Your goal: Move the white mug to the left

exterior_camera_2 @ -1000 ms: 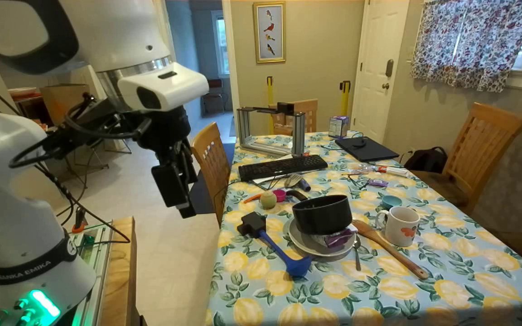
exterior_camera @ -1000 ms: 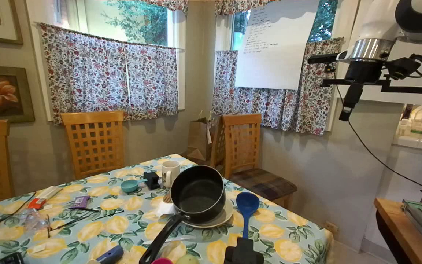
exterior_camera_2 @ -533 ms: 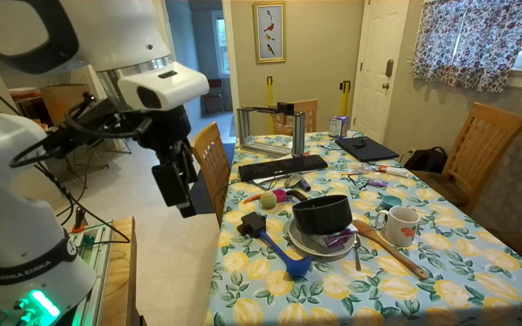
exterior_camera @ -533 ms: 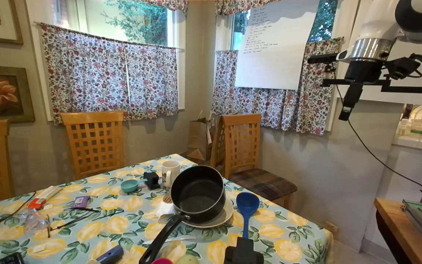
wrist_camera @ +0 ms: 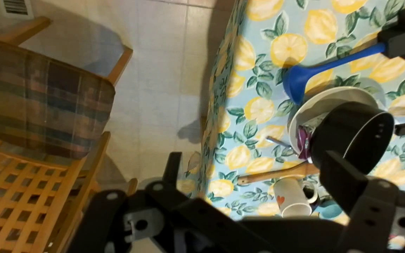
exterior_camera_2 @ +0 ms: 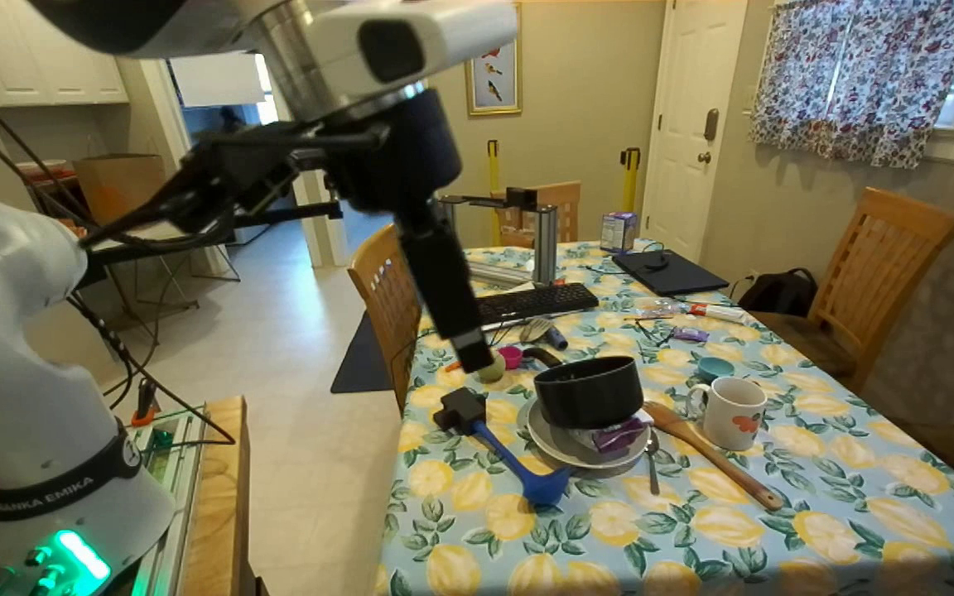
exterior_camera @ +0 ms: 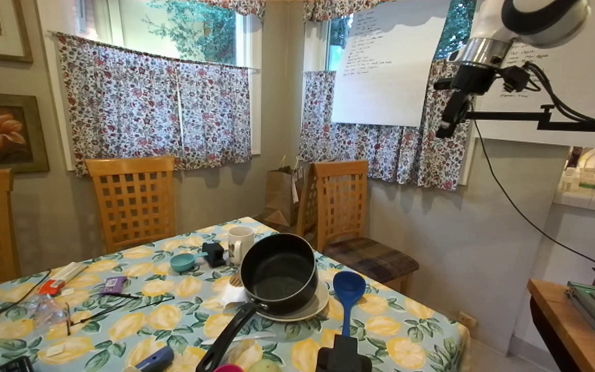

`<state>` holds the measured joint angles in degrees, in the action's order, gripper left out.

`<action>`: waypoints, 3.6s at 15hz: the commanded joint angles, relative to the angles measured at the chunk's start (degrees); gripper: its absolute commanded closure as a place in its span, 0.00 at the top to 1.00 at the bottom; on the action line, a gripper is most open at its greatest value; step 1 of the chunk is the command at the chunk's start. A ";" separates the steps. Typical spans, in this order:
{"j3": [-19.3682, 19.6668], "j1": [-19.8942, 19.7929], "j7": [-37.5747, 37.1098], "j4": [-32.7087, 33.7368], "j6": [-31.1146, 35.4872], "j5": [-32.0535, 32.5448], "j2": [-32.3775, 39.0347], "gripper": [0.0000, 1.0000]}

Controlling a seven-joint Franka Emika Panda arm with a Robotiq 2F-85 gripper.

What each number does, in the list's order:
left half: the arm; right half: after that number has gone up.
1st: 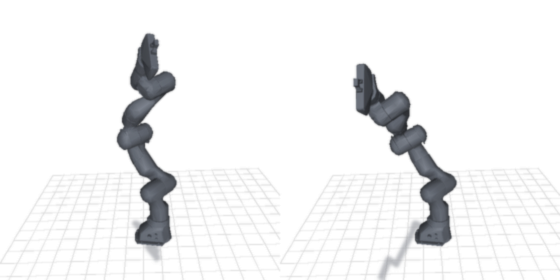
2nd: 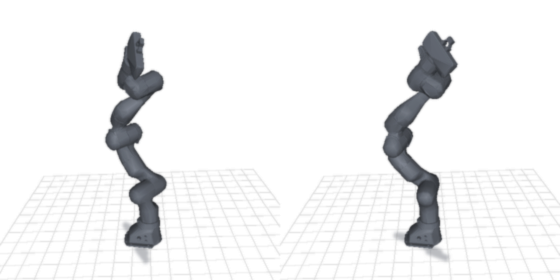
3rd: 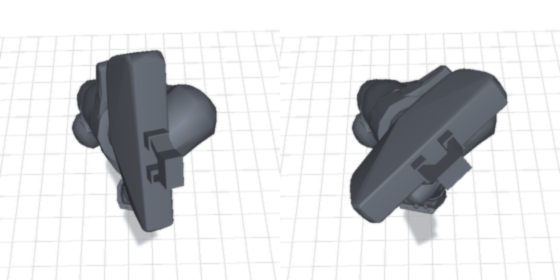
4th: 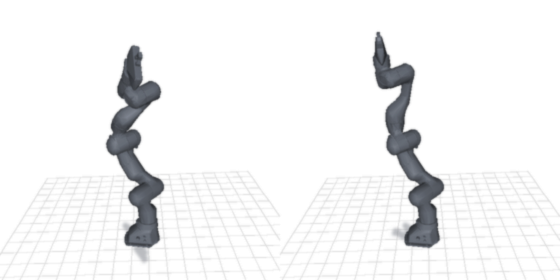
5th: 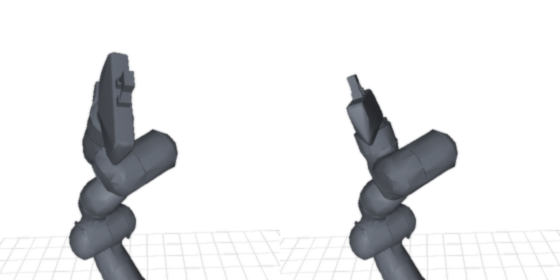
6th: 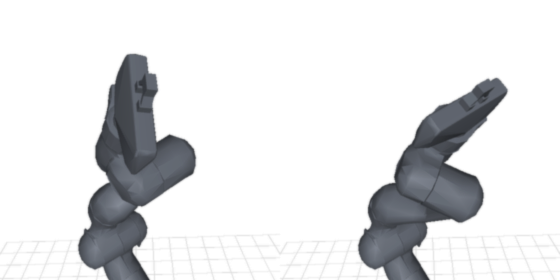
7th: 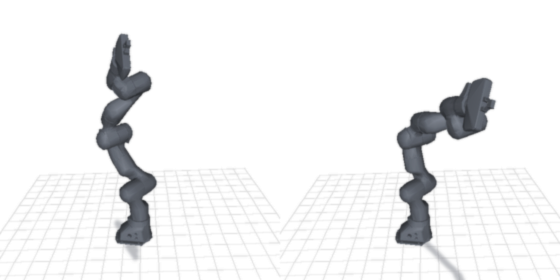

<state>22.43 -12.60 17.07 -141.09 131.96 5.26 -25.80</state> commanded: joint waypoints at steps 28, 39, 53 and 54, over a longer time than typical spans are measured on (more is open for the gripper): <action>-10.89 2.92 -38.43 68.45 -12.19 -12.90 55.97 1.00; -11.92 5.14 -52.61 95.63 -28.36 -9.95 79.11 1.00; -13.73 5.82 -55.58 104.19 -23.50 -10.72 92.65 1.00; -13.63 6.09 -56.23 106.23 -23.11 -10.25 95.09 1.00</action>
<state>9.12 -6.59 -36.41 -45.01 107.89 -6.02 60.42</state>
